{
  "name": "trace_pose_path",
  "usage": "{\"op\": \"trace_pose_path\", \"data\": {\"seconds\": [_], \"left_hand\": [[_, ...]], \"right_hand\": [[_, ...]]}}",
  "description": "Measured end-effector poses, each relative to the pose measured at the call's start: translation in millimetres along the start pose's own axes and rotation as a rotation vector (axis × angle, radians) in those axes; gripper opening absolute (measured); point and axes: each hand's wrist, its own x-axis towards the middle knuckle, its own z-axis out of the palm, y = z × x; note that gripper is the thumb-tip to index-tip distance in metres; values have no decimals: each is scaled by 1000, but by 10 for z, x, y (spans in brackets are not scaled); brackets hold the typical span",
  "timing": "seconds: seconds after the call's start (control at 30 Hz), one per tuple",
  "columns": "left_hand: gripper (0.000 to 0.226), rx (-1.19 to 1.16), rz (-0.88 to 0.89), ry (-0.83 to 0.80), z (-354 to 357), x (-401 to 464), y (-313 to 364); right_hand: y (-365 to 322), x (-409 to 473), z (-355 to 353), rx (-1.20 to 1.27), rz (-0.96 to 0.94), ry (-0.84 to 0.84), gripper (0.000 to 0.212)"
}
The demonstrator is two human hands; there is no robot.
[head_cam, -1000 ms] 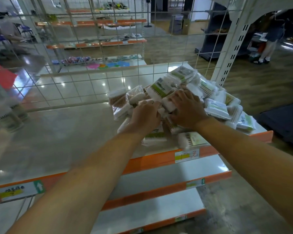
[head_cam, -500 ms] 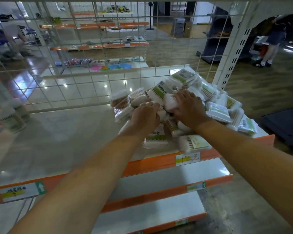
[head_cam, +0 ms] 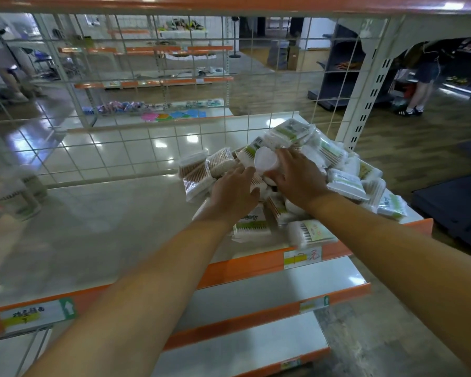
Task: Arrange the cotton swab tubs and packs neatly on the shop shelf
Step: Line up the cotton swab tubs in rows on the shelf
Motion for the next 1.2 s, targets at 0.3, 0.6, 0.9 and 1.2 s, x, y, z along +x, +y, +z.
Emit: {"op": "trace_pose_path", "data": {"seconds": [0.3, 0.6, 0.9, 1.2], "left_hand": [[58, -55, -27, 61, -106, -64, -136], [102, -329, -103, 156, -271, -240, -275], [100, -288, -103, 281, -527, -523, -768], [93, -216, -241, 311, -884, -930, -1512]], "right_hand": [[-178, -23, 20, 87, -20, 30, 47], [-598, 52, 84, 396, -18, 35, 43], [-1215, 140, 331, 605, -65, -49, 43], [-1963, 296, 800, 627, -145, -128, 58]]}}
